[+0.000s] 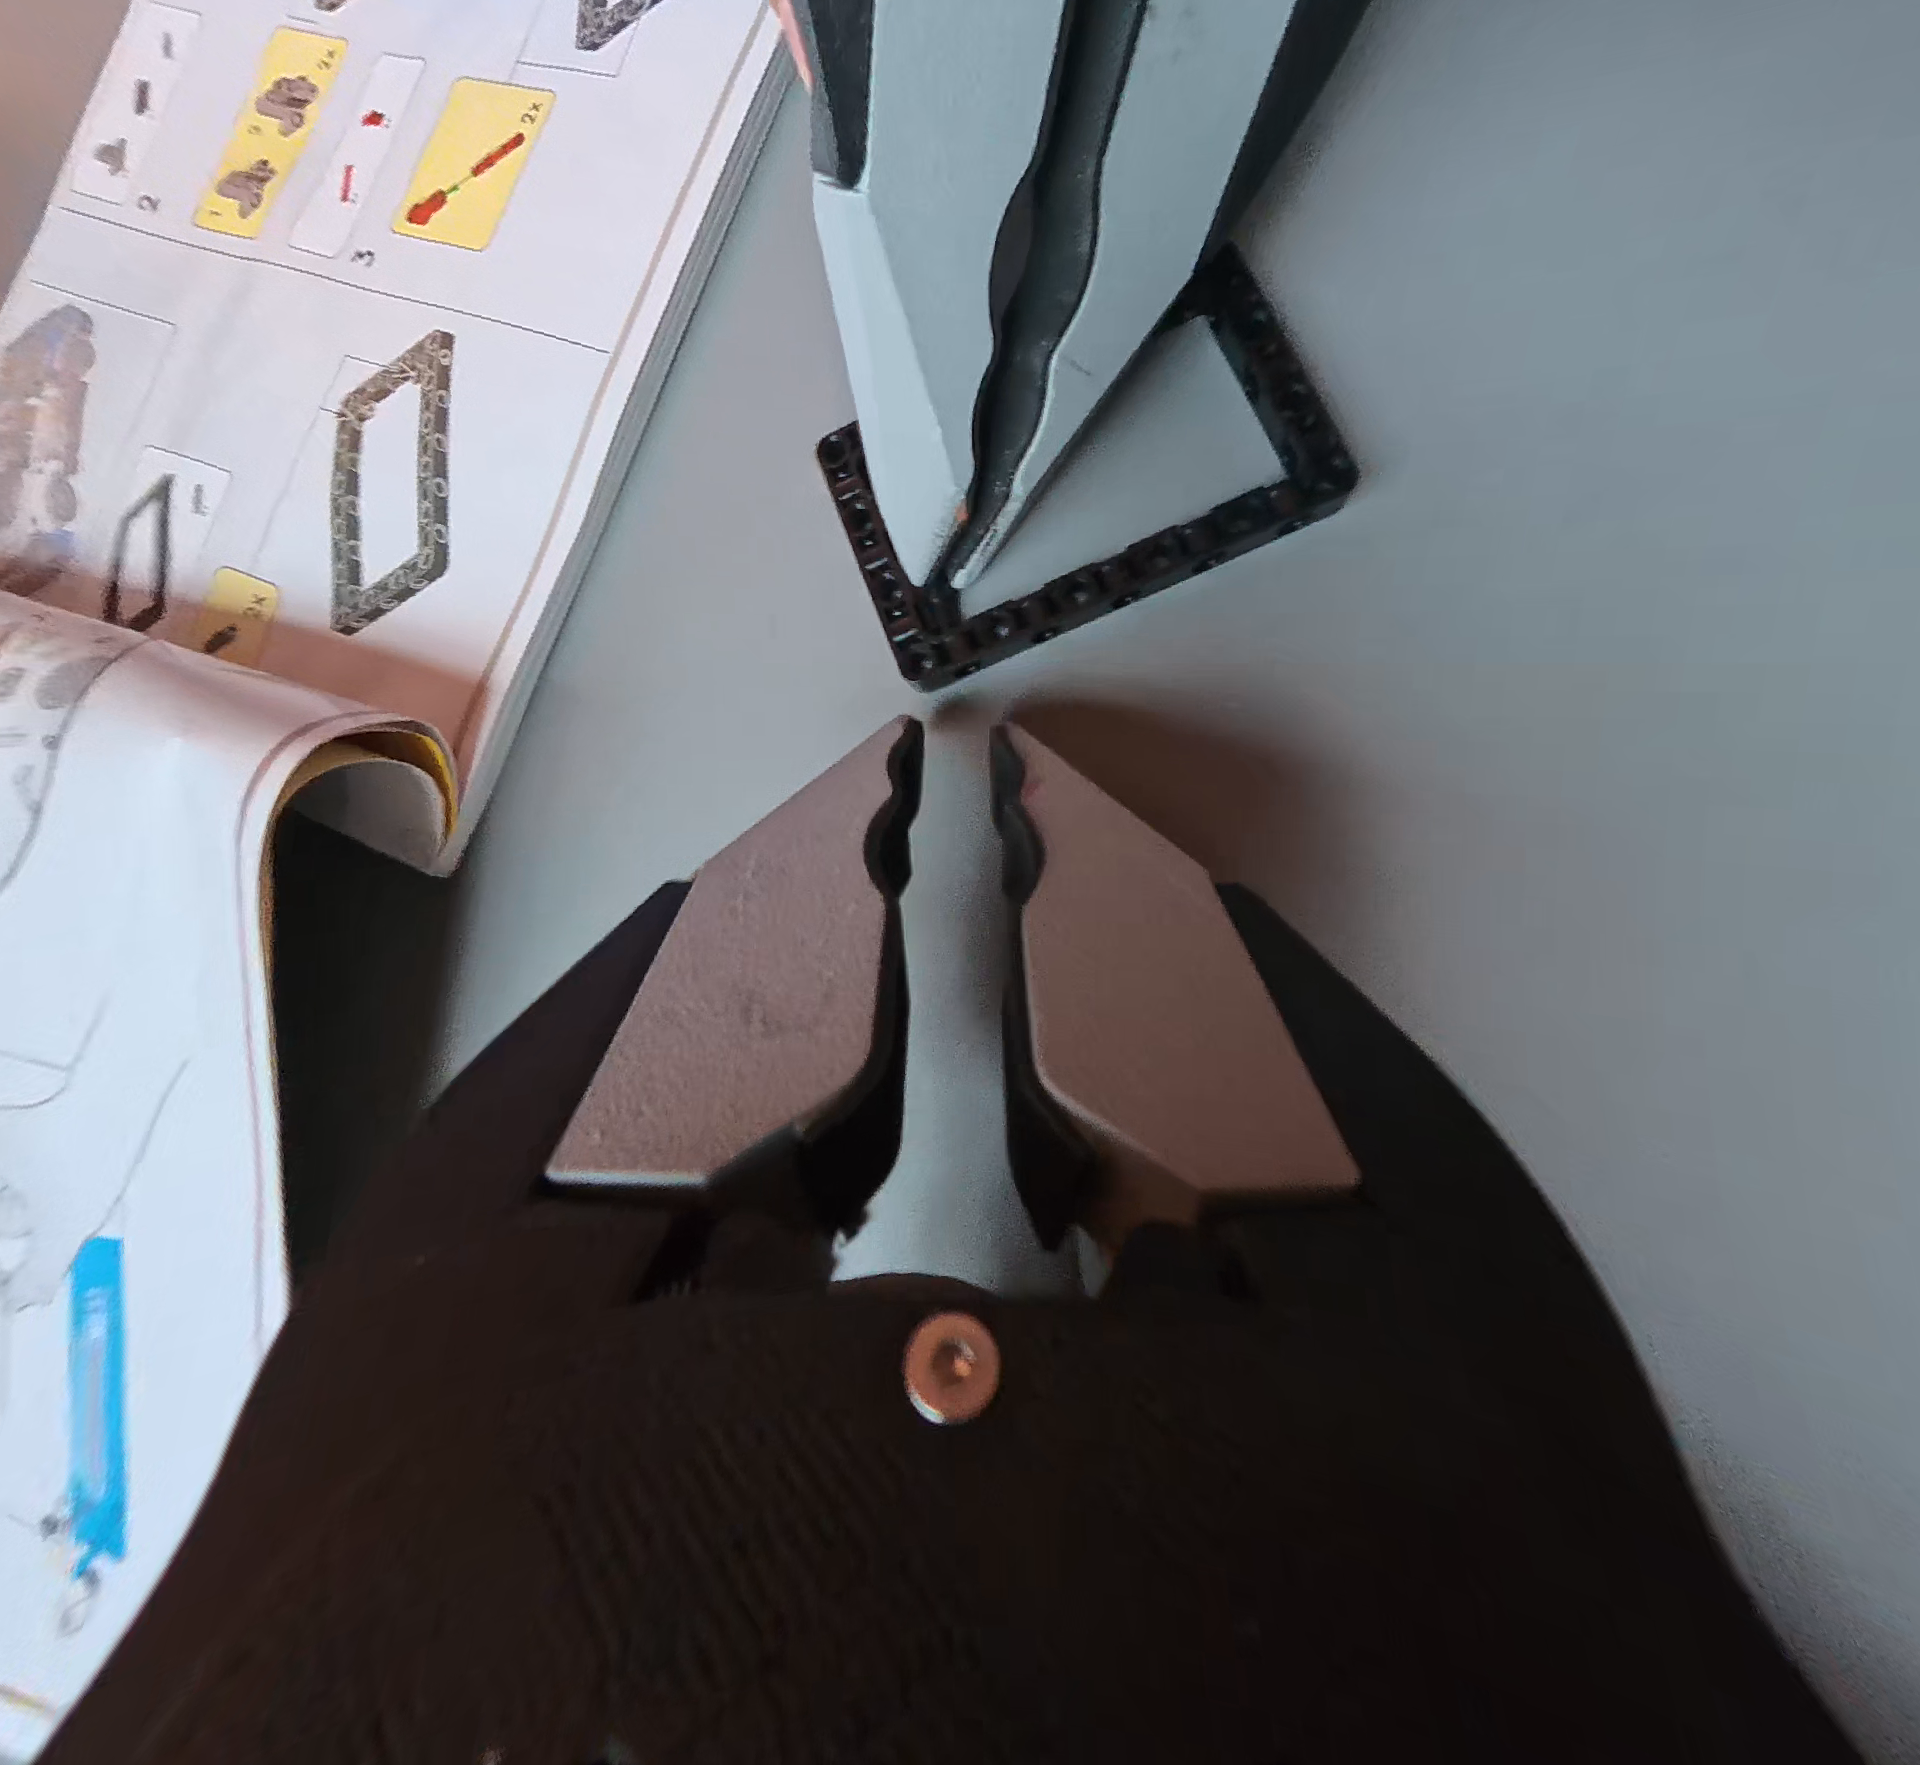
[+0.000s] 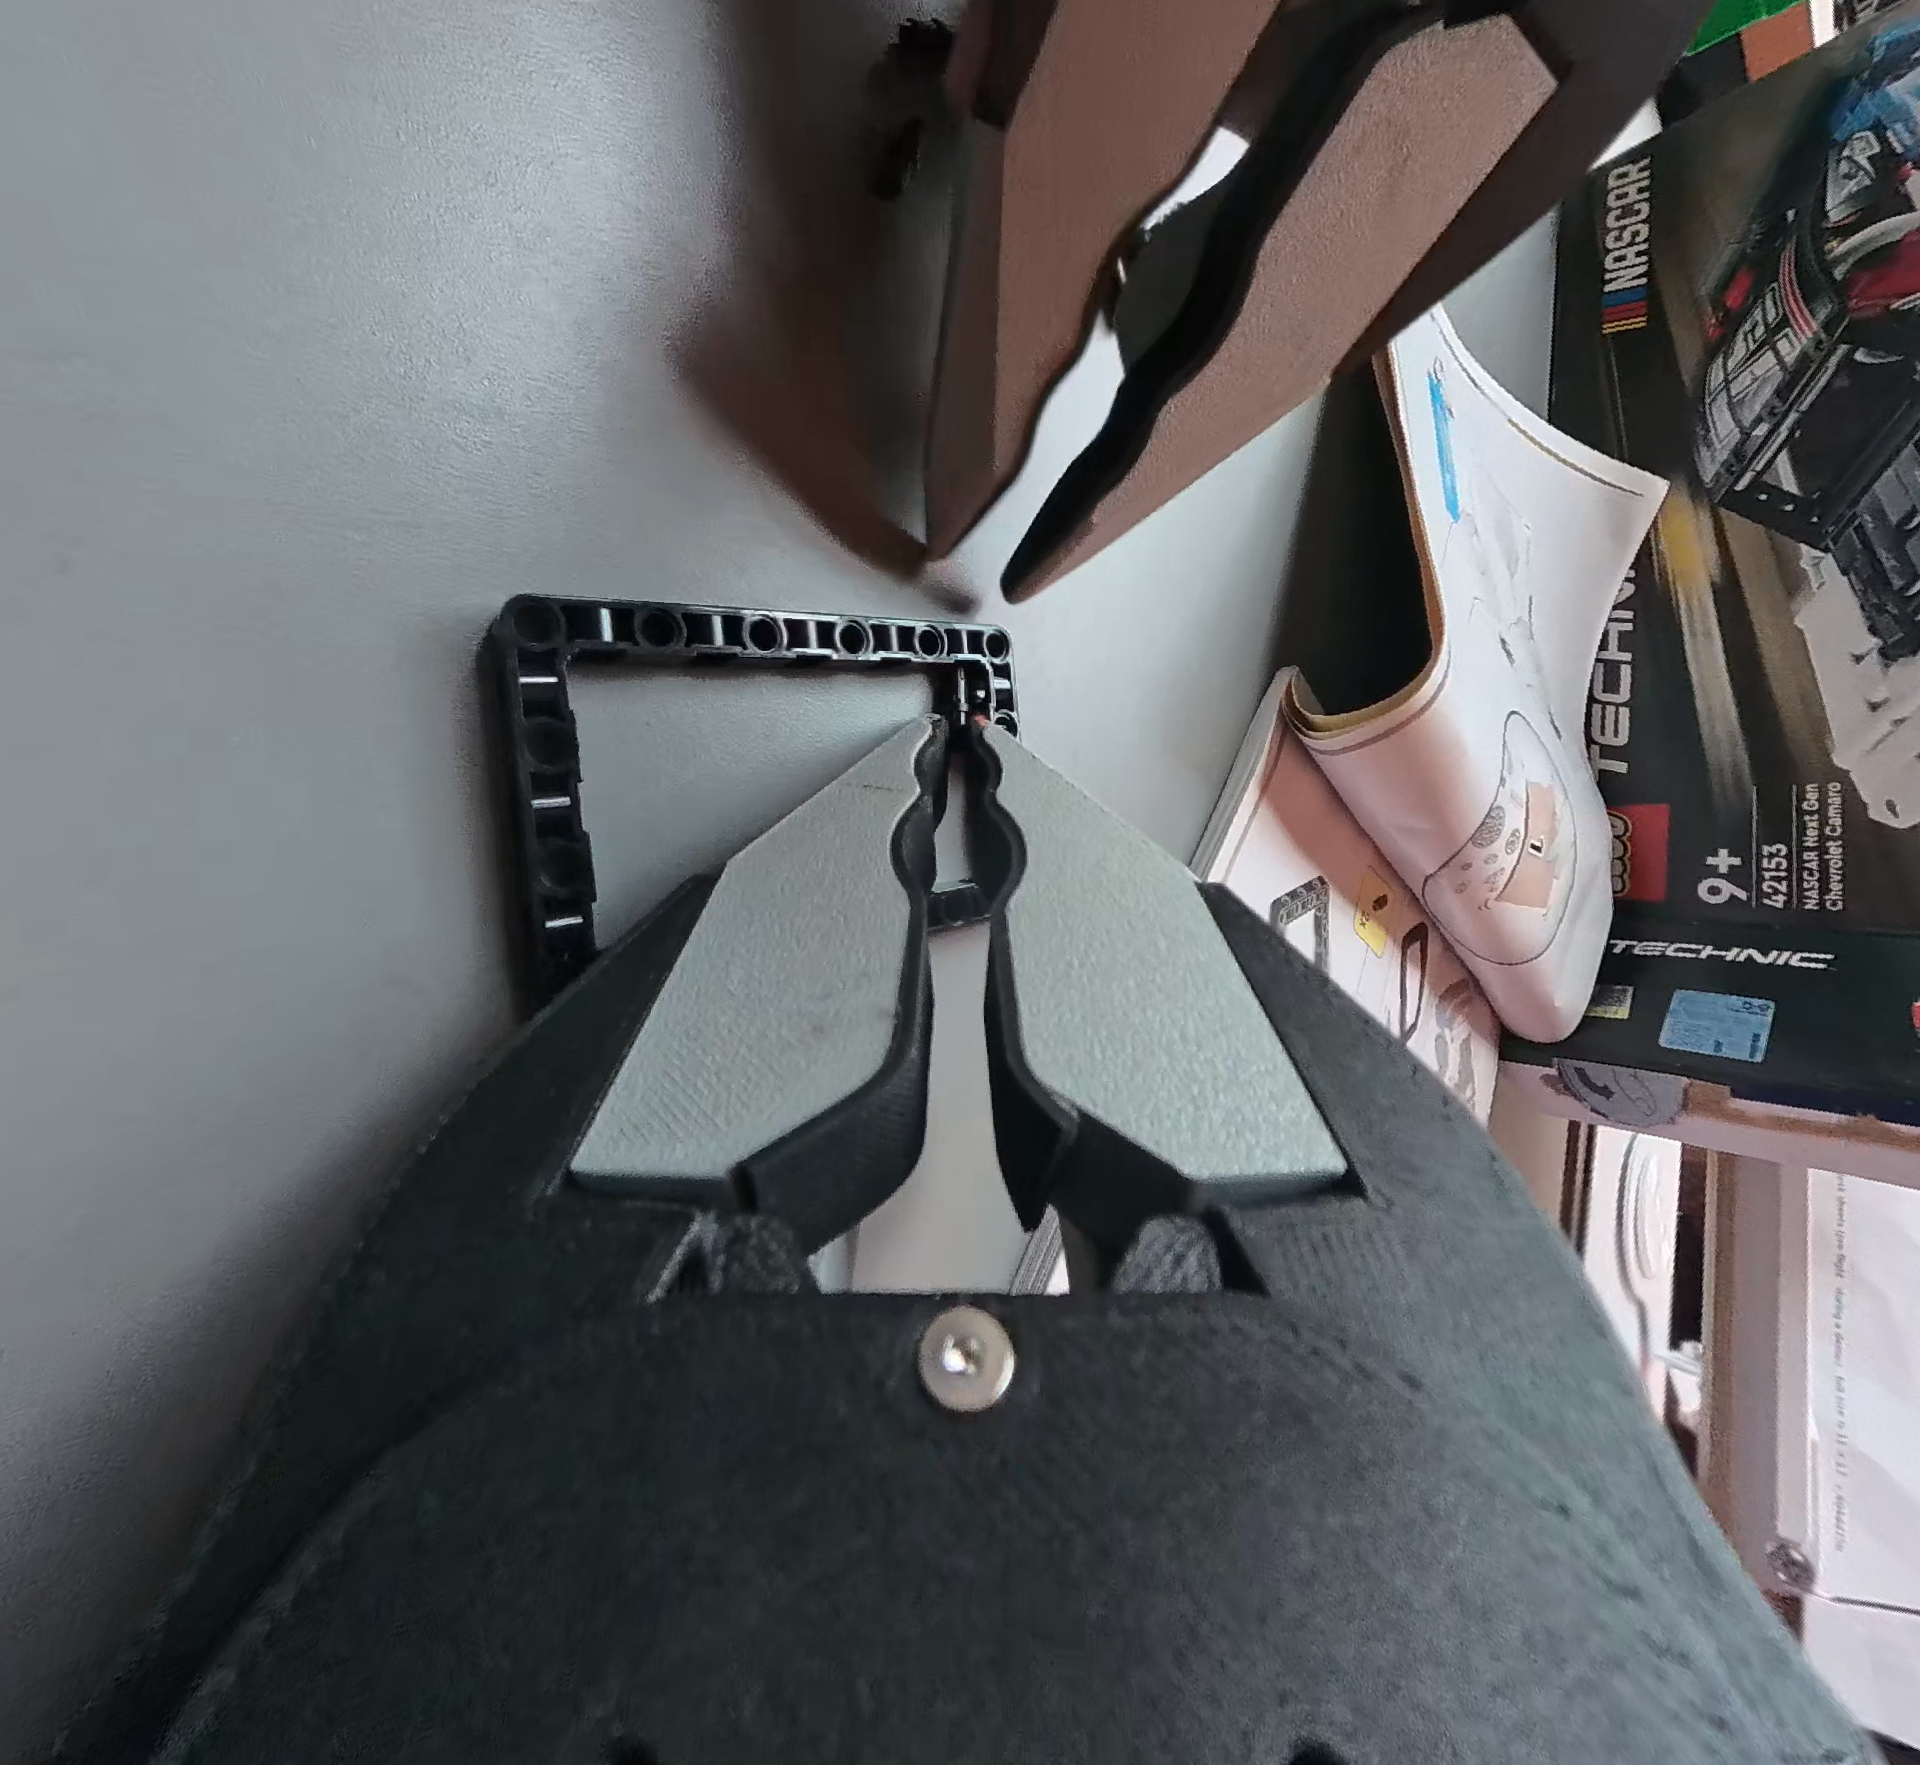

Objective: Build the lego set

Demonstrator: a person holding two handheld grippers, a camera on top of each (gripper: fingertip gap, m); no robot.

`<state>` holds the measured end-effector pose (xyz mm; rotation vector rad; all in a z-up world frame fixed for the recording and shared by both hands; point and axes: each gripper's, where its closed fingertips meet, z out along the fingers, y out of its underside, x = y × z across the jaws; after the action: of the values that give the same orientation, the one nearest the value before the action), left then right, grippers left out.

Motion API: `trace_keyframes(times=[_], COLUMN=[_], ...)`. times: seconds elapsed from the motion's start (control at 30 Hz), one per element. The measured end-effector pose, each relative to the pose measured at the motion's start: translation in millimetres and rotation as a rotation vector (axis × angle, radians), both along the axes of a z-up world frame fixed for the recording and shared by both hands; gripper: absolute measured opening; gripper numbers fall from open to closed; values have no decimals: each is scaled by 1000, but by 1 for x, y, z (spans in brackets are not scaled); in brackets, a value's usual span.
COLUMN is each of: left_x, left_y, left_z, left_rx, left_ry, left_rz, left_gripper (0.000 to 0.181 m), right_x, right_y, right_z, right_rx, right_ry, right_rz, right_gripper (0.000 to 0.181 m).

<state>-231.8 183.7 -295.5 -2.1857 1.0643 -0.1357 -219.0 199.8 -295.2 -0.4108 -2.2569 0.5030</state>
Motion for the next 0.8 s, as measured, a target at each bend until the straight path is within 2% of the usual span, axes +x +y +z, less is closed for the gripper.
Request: trace_keyframes(times=[0.13, 0.53, 0.8], left_x=[0, 2, 2], left_y=[10, 13, 15], left_z=[-2, -1, -1], left_rx=[24, -9, 0], left_ry=[42, -82, -79], left_rz=[2, -22, -3], left_gripper=[0, 0, 0], right_x=[-2, 0, 2], right_y=[-1, 0, -3], right_z=[0, 1, 2], right_rx=[17, 41, -29], right_ry=[18, 35, 51], right_rz=[11, 71, 86], right_gripper=[0, 0, 0])
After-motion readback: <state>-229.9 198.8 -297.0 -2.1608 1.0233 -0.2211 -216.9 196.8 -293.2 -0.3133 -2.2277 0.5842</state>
